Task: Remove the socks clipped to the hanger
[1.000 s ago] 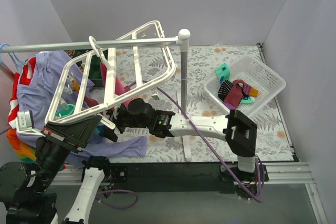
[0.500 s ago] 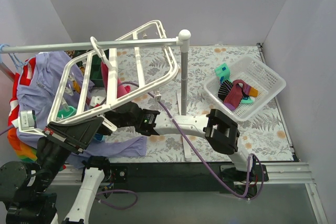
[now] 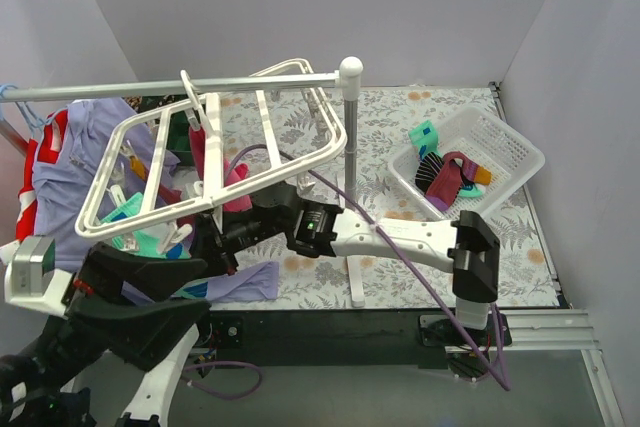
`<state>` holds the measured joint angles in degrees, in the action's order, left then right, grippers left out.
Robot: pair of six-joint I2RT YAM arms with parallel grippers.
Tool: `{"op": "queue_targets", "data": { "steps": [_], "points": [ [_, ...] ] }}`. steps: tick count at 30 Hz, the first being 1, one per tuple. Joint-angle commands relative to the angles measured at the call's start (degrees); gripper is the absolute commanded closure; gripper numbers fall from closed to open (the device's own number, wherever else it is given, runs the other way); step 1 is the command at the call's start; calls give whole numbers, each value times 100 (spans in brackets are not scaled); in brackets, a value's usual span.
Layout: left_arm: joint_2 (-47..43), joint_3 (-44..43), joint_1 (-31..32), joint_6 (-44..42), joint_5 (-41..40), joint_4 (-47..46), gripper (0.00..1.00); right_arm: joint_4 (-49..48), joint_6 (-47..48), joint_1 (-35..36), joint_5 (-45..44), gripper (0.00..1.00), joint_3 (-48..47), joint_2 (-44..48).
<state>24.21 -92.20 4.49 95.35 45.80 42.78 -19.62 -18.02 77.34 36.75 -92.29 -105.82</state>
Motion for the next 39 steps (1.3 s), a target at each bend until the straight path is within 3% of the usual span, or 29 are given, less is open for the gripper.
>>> {"op": "queue_targets", "data": {
  "steps": [1,6,13,20,21,24,28,39],
  "points": [
    [277,-692,-27,1,904,-481,29,-297,-588,44,780,95,193,536],
    [751,-1869,-19,-113,1080,-114,29,-551,-965,44,1175,95,580,931],
    [1121,-3048,-18,-622,475,1186,31,-745,-1107,27,1466,95,1169,1625],
    [1104,-3348,104,-983,-1352,2707,41,-737,-1169,-166,1607,95,1626,2135],
    [1078,-3374,105,-931,-1998,2874,41,-737,-1177,-210,1624,95,1696,2188],
    [937,-3357,140,-747,-3194,3533,43,-754,-1186,-395,1642,95,1925,2381],
    [410,-2620,184,-230,-3945,3693,44,-754,-1213,-553,1730,95,2048,2461],
    [-267,-1187,184,792,-4992,3702,55,-763,-1177,-764,1932,94,2048,2452]
  ]
}}
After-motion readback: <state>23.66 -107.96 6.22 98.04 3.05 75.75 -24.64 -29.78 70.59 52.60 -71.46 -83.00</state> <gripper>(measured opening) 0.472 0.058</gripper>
